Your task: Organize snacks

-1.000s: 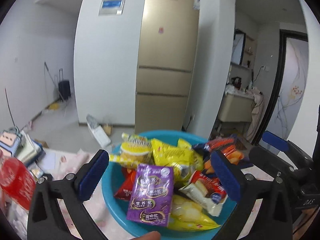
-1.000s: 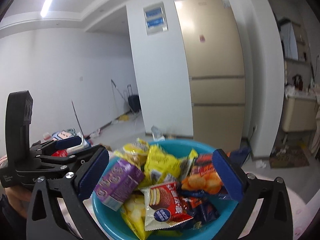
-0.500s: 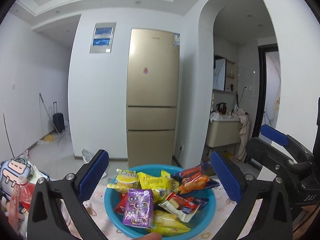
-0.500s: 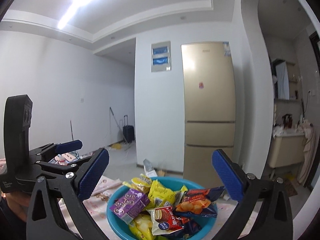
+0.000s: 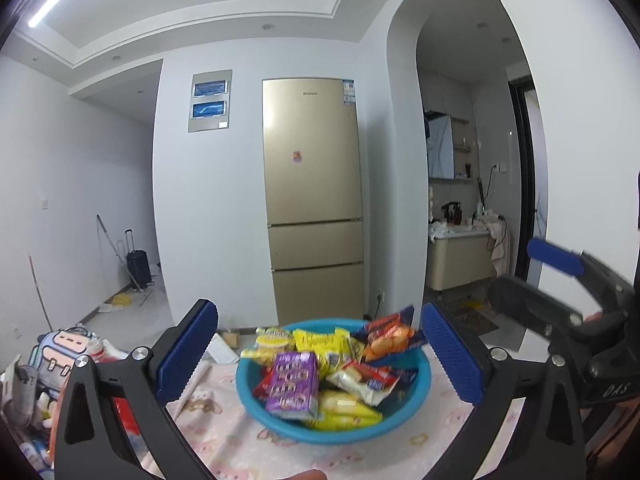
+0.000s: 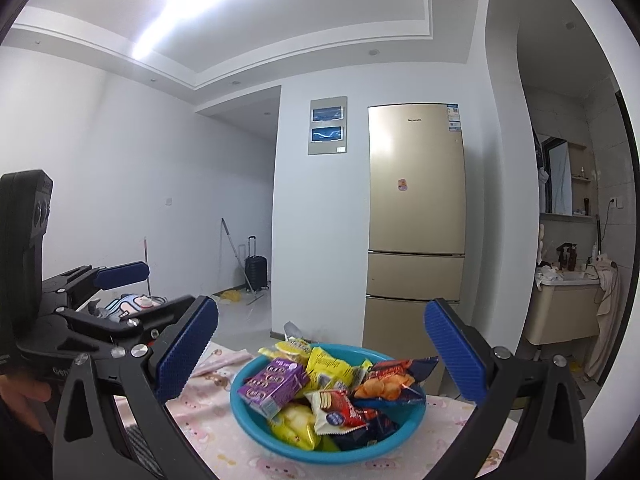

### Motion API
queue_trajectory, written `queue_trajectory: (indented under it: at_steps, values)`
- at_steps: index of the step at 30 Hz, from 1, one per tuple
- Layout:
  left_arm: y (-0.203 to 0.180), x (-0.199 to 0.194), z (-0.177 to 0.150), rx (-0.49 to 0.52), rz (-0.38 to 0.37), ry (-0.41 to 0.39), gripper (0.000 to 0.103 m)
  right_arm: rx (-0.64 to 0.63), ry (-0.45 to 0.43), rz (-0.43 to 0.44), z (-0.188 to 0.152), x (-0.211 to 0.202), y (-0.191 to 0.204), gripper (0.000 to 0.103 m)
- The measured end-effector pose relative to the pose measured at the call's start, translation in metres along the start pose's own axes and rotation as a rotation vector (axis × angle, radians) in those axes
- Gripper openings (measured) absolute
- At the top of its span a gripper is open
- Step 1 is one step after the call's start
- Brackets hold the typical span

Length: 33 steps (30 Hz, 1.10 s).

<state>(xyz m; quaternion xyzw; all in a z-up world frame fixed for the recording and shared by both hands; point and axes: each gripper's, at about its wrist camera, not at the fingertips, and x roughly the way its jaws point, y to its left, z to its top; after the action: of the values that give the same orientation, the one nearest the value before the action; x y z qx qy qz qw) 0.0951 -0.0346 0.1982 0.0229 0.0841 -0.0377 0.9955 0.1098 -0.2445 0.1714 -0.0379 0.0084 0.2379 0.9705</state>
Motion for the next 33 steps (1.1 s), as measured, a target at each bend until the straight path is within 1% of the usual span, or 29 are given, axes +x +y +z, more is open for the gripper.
queue_trajectory:
  at_steps: [2, 4, 9, 12, 15, 19, 22, 23, 25, 26, 28, 29, 32, 33]
  values:
    - [-0.003, -0.006, -0.009, 0.0, 0.01, 0.01, 0.103, -0.007, 0.003, -0.015, -0.004, -0.007, 0.003, 0.103]
    - [-0.005, -0.011, -0.018, -0.002, 0.007, 0.013, 0.103, -0.003, -0.005, -0.008, -0.009, -0.015, 0.003, 0.103]
    - [-0.012, -0.016, -0.042, 0.014, -0.016, 0.02, 0.103, 0.0, -0.006, -0.016, -0.028, -0.026, 0.004, 0.103]
    - [-0.016, -0.011, -0.059, 0.032, -0.029, 0.01, 0.103, -0.007, -0.017, 0.01, -0.043, -0.026, 0.006, 0.103]
    - [-0.021, -0.002, -0.078, 0.049, -0.022, 0.011, 0.103, -0.005, -0.002, 0.01, -0.061, -0.017, 0.005, 0.103]
    - [-0.015, 0.014, -0.106, 0.047, 0.016, -0.011, 0.103, -0.01, 0.03, -0.003, -0.087, -0.002, 0.002, 0.103]
    - [0.004, 0.029, -0.126, -0.032, 0.028, 0.019, 0.103, -0.033, 0.019, -0.06, -0.11, 0.004, 0.0, 0.103]
    - [0.014, 0.034, -0.132, -0.077, 0.022, 0.048, 0.103, -0.037, 0.025, -0.077, -0.117, 0.006, -0.001, 0.103]
    - [0.023, 0.038, -0.14, -0.12, 0.008, 0.054, 0.103, -0.023, 0.031, -0.076, -0.131, 0.009, -0.005, 0.103]
    - [0.026, 0.04, -0.146, -0.125, 0.025, 0.044, 0.103, -0.004, 0.04, -0.068, -0.136, 0.012, -0.007, 0.103]
    - [0.026, 0.042, -0.154, -0.109, 0.06, 0.028, 0.103, 0.015, 0.079, -0.076, -0.148, 0.022, -0.01, 0.103]
    - [0.024, 0.047, -0.16, -0.095, 0.074, 0.04, 0.103, -0.001, 0.092, -0.088, -0.152, 0.026, -0.007, 0.103]
    - [0.015, 0.056, -0.168, -0.067, 0.048, 0.076, 0.103, -0.036, 0.133, -0.043, -0.161, 0.034, 0.002, 0.103]
    - [0.012, 0.058, -0.169, -0.055, 0.045, 0.085, 0.103, -0.045, 0.142, -0.043, -0.162, 0.035, 0.004, 0.103]
